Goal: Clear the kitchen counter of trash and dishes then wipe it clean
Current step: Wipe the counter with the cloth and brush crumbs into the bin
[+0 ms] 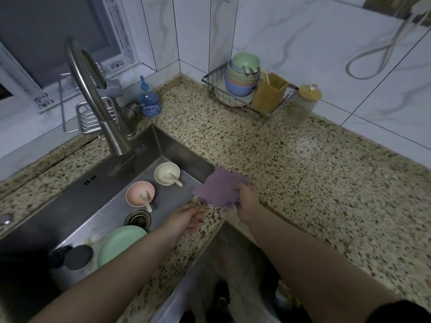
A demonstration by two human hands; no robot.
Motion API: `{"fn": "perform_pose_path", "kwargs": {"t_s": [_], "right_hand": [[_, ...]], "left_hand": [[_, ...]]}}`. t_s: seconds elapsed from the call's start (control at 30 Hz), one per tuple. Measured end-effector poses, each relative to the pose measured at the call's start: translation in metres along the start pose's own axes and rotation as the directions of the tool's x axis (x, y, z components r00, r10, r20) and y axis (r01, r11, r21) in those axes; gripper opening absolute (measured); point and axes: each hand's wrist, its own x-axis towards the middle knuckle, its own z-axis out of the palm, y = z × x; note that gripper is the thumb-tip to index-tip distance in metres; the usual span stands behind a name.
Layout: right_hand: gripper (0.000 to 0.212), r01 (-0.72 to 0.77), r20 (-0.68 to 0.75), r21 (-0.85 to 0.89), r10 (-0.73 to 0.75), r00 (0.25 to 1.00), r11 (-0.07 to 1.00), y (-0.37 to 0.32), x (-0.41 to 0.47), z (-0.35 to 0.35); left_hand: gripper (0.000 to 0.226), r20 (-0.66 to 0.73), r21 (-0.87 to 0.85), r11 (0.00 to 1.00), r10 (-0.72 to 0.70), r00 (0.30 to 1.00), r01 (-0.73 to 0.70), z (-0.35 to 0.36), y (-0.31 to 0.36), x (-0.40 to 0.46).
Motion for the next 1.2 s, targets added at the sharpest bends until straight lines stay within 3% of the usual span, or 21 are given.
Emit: {"fn": "perform_pose_path", "kwargs": {"t_s": [0.1,0.17,0.37,0.53,0.67,0.73,0.87,1.07,1.2], "right_hand": [[0.008,-0.041,0.116,-0.015,0.043,0.992,0.999,-0.026,-0.026,0.007],[0.004,-0.07,0.211,-0.012,0.071,0.975,0.997,-0.043,-0.047,0.01],[0.024,-0.03,0.349,0.057,0.008,0.937,0.998,-0.077,-0.115,0.014],[0.042,0.023,0.319,0.161,-0.074,0.945,0.987,-0.083,-0.163,0.001],[0.037,0.053,0.331,0.262,-0.141,0.933,0.964,-0.075,-0.192,-0.02],[0.036,0.12,0.316,0.236,-0.193,0.929,0.964,-0.069,-0.206,-0.032],[0.062,0.236,0.229,0.147,-0.265,0.937,0.961,-0.059,-0.232,-0.052],[0.045,0.344,0.109,0.284,-0.387,0.916,0.895,-0.048,-0.271,-0.09],[0.037,0.391,0.024,0.358,-0.427,0.904,0.848,-0.048,-0.299,-0.116]], "left_hand": [[0.019,-0.023,-0.039,0.998,0.048,0.999,-0.049,0.005,0.013,-0.002],[0.021,-0.043,-0.055,0.996,0.063,0.997,-0.065,0.01,0.025,-0.01],[0.06,0.075,-0.128,0.992,0.022,0.997,-0.012,0.015,0.062,-0.043],[0.051,0.301,-0.396,0.918,0.128,0.945,0.002,0.012,0.078,-0.068],[0.04,0.458,-0.336,0.939,0.226,0.86,-0.068,0.014,0.081,-0.088],[0.046,0.494,-0.282,0.942,0.305,0.814,-0.182,0.02,0.079,-0.092],[0.046,0.463,-0.251,0.911,0.409,0.786,-0.327,0.042,0.079,-0.117],[0.037,0.57,-0.214,0.915,0.402,0.716,-0.343,0.075,0.087,-0.158],[0.036,0.645,-0.12,0.943,0.311,0.698,-0.309,0.101,0.09,-0.179]]}}
